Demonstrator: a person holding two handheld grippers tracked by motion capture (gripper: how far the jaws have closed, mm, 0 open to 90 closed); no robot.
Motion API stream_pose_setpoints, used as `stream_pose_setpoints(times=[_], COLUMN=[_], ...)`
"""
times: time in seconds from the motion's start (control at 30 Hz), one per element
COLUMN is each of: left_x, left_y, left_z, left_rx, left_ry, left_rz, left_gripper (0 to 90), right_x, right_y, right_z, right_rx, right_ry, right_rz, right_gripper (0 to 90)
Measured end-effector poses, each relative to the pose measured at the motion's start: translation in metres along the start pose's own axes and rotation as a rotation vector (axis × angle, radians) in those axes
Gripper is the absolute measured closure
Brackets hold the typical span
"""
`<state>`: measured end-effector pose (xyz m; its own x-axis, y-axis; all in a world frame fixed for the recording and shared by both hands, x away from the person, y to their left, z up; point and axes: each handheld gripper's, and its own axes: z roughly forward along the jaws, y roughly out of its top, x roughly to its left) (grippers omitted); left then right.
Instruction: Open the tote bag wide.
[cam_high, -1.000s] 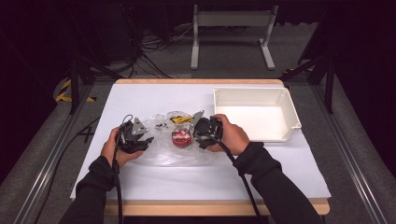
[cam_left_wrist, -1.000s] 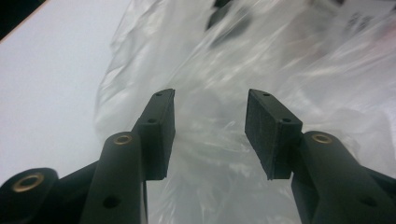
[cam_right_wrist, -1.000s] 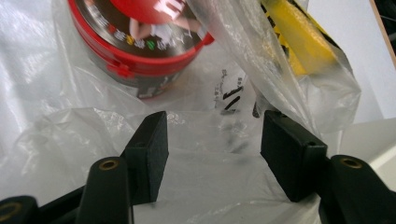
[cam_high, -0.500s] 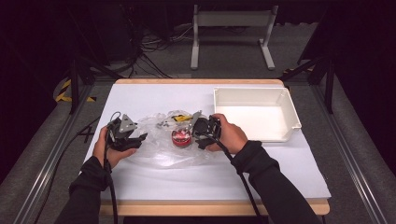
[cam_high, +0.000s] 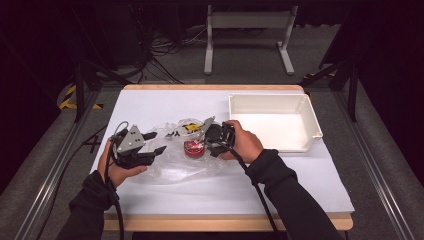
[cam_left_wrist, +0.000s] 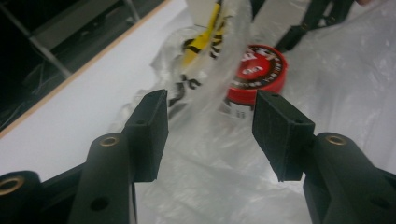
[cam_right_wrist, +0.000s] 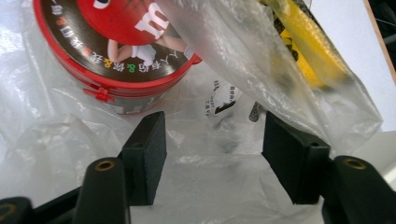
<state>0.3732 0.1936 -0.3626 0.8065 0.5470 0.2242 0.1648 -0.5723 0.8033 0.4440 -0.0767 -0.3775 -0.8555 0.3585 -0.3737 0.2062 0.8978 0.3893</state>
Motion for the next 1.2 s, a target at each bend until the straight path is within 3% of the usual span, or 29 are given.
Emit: stream_pose_setpoints(times=[0.17,0.23,0.37,0.43,0.47,0.57,0.67,0.77,0.93,0.97,1.07,1.1,1.13,1.2], left_x=[-0.012,-0.014,-0.01,-0.009,-0.008,-0.004,0.004,0.011,0.019,0.023,0.027,0.029,0.029,0.033], left_y=[-0.001,-0.002,-0.005,-0.005,-0.005,-0.006,-0.009,-0.014,-0.02,-0.023,-0.027,-0.031,-0.031,-0.035], left_z=[0.009,0.018,0.034,0.041,0.051,0.061,0.069,0.076,0.085,0.088,0.089,0.091,0.091,0.091], left_rx=[0.028,0.077,0.131,0.161,0.189,0.221,0.246,0.267,0.334,0.356,0.386,0.418,0.418,0.431], left_ry=[-0.082,-0.084,-0.108,-0.106,-0.102,-0.085,-0.042,-0.015,-0.003,0.015,0.016,0.04,0.04,0.043], left_rz=[0.052,0.069,0.063,0.07,0.07,0.068,0.032,0.004,-0.009,-0.026,-0.037,-0.033,-0.033,-0.068], left_gripper=[62.9,65.2,68.2,70.9,70.8,69.1,65.9,68.0,76.2,80.6,88.4,90.0,90.0,90.0], right_x=[-0.001,0.0,0.001,0.003,0.004,0.008,0.008,0.005,0.003,0.002,0.001,0.001,0.001,0.0], right_y=[-0.001,-0.001,0.0,0.002,0.002,0.004,0.008,0.009,0.009,0.009,0.009,0.009,0.009,0.008], right_z=[-0.009,-0.013,-0.016,-0.014,-0.013,-0.009,0.0,0.006,0.015,0.019,0.023,0.023,0.023,0.024], right_rx=[-0.036,-0.058,-0.056,-0.051,-0.052,-0.019,0.01,0.032,0.089,0.125,0.172,0.178,0.178,0.189], right_ry=[0.053,0.065,0.074,0.097,0.116,0.145,0.124,0.1,0.095,0.077,0.041,0.035,0.035,0.02], right_rz=[-0.04,-0.041,-0.06,-0.075,-0.083,-0.088,-0.106,-0.088,-0.114,-0.133,-0.142,-0.142,-0.142,-0.134], right_gripper=[56.8,60.9,66.8,80.8,81.6,78.8,65.6,55.9,55.0,53.6,52.0,51.9,51.9,51.9])
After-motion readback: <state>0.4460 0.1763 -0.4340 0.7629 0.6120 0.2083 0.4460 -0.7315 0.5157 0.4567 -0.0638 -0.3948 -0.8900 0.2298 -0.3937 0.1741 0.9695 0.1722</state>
